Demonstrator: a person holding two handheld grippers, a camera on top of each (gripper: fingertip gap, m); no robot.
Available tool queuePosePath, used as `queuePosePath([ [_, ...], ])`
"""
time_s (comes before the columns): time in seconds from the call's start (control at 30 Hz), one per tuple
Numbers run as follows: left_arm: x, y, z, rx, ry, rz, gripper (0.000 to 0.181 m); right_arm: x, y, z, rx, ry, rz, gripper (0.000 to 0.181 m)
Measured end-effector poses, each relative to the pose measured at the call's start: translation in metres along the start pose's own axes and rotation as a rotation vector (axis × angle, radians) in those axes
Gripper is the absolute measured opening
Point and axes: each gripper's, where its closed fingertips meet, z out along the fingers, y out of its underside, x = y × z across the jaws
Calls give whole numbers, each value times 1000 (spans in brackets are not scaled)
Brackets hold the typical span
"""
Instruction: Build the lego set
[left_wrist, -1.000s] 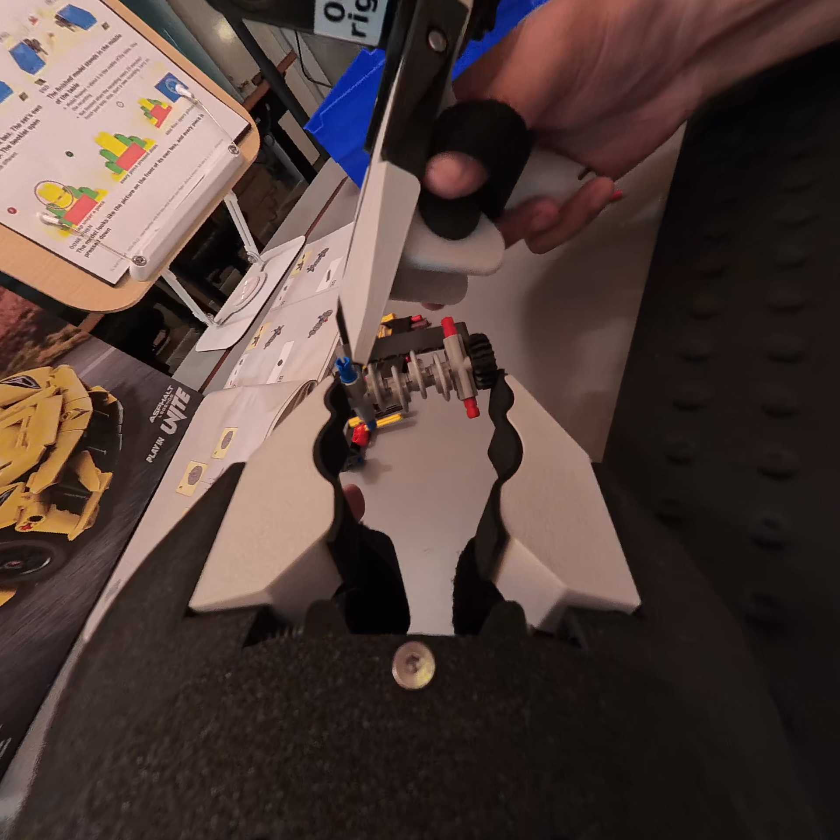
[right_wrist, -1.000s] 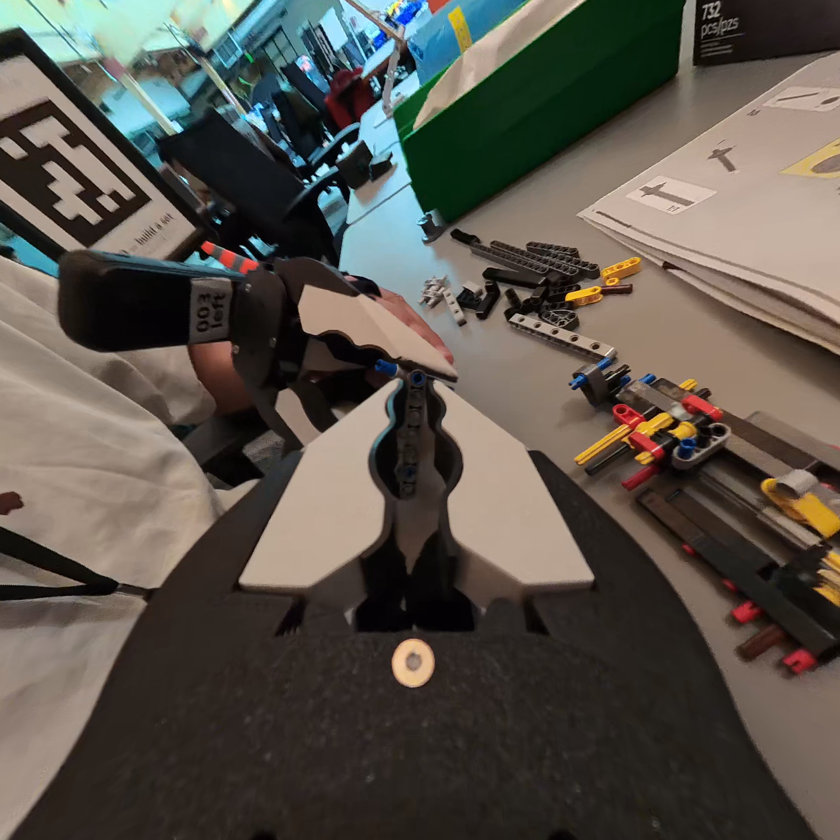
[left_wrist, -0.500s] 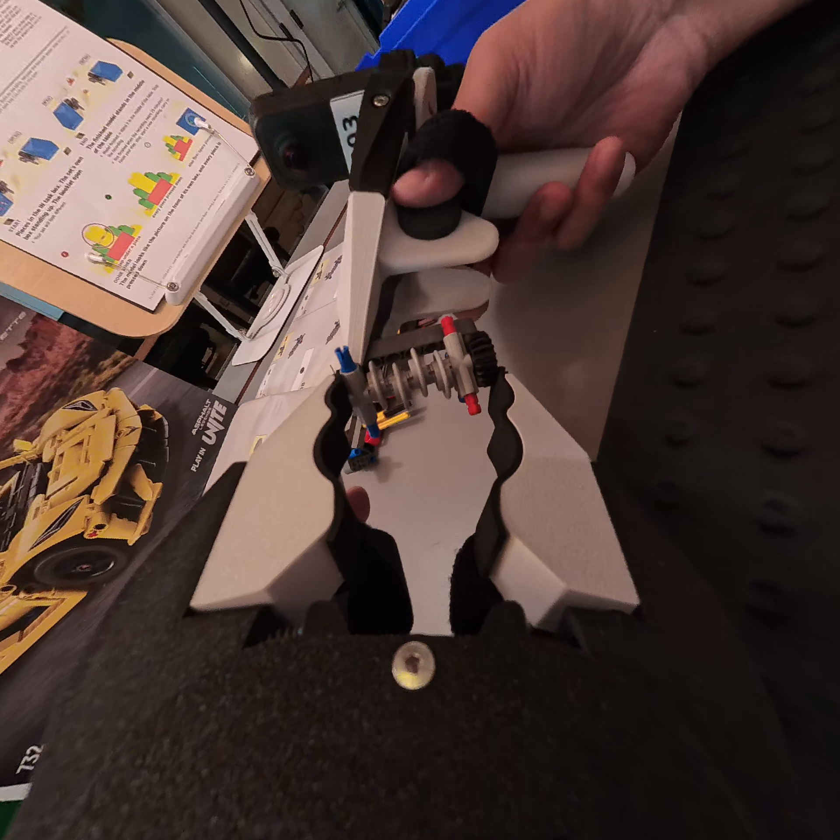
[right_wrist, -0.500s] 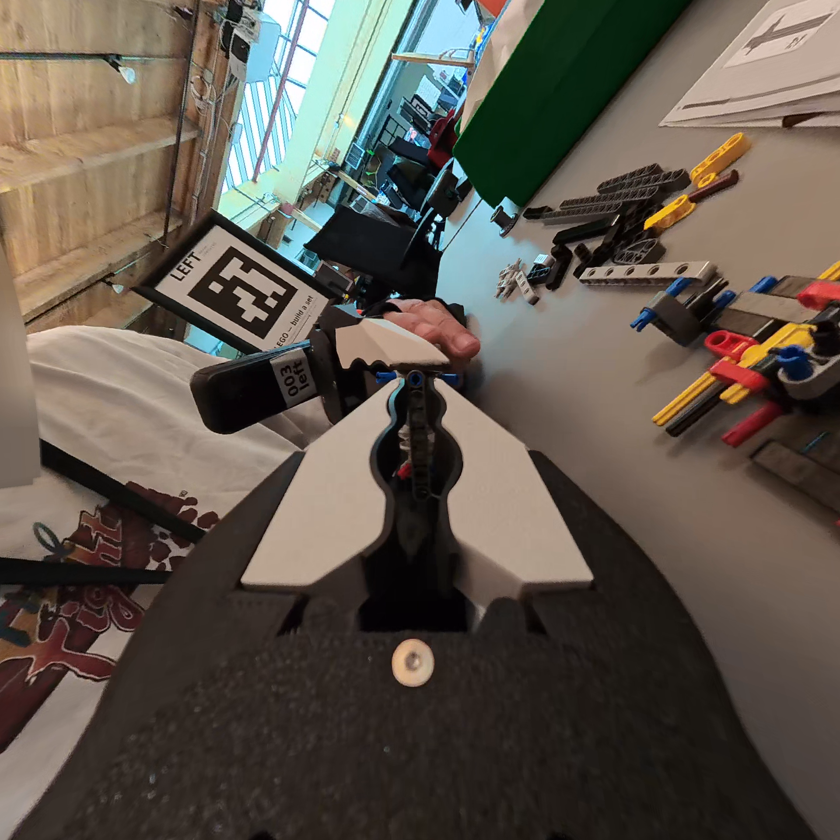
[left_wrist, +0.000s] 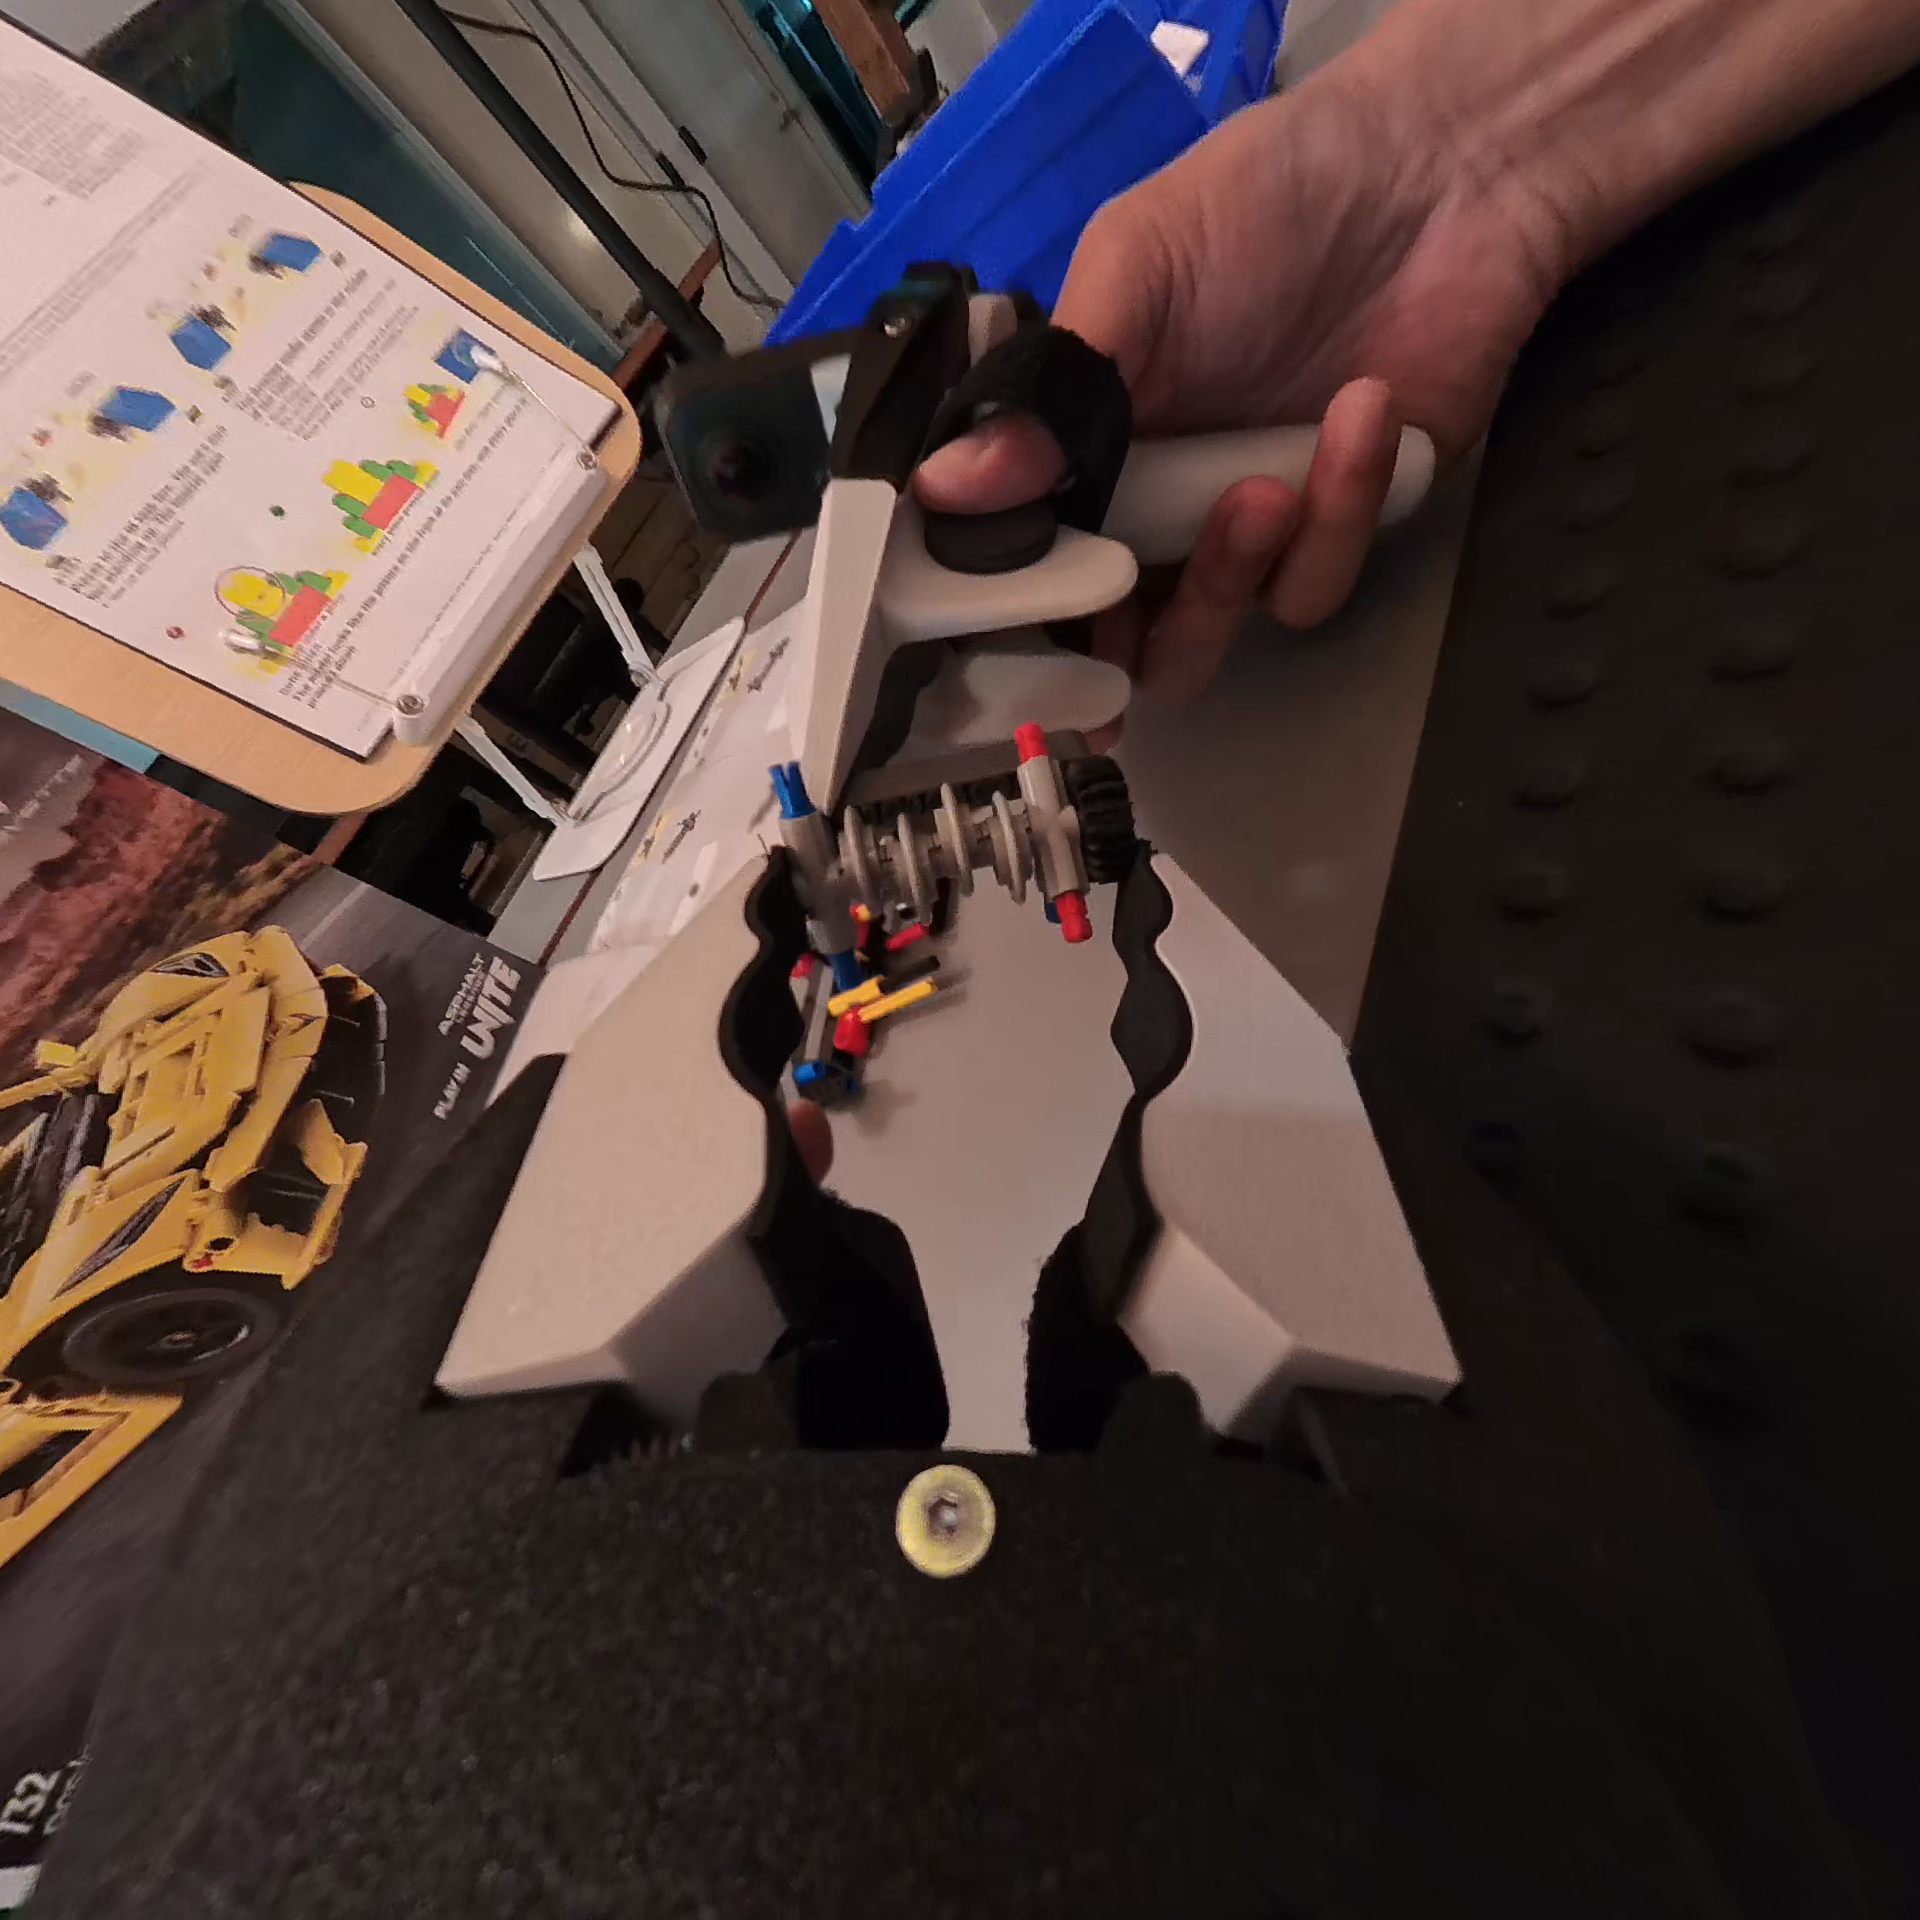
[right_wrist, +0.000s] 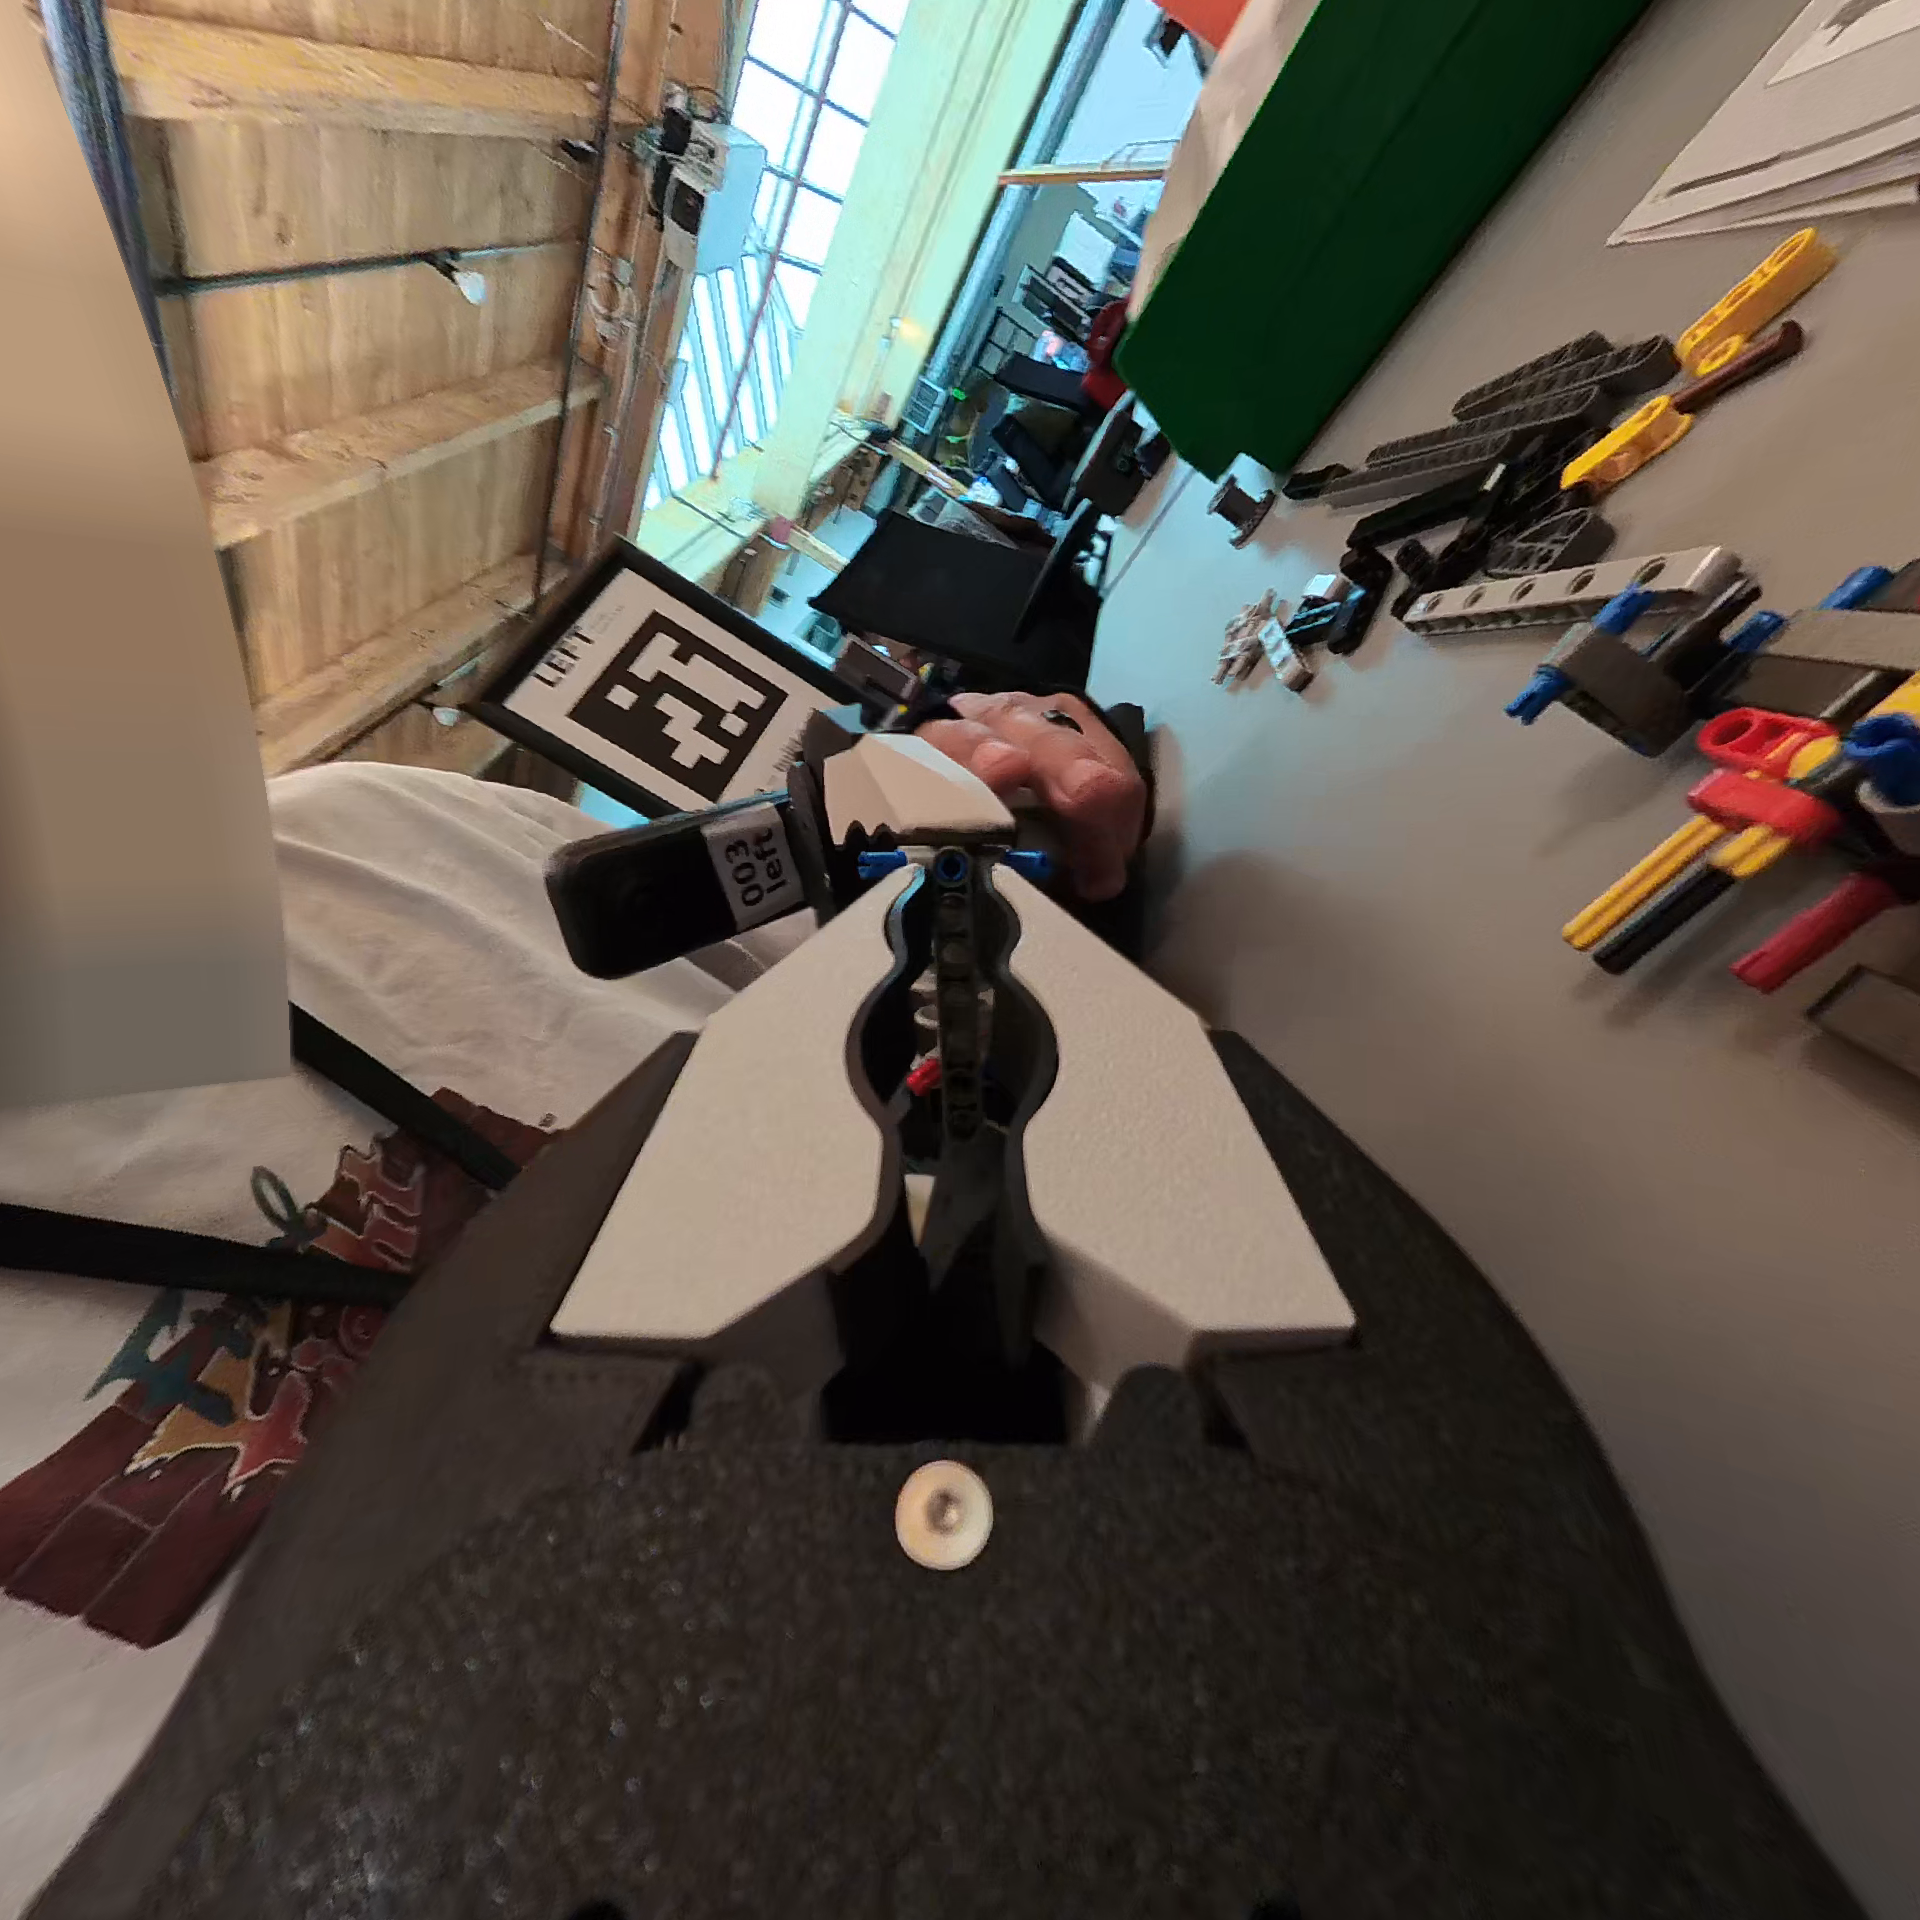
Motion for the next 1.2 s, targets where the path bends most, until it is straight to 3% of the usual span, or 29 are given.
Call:
queuePosePath([
  [0.3,1,-3,-1,21,19,-24,59,1,0,0,5,18,-9,6],
  [0.67,3,-17,-8,90,29,-22,59,-15,4,-1,-2,-109,70,6],
  [1.2,4,-17,-8,94,28,-6,58,-16,7,-2,-9,-113,59,5],
])
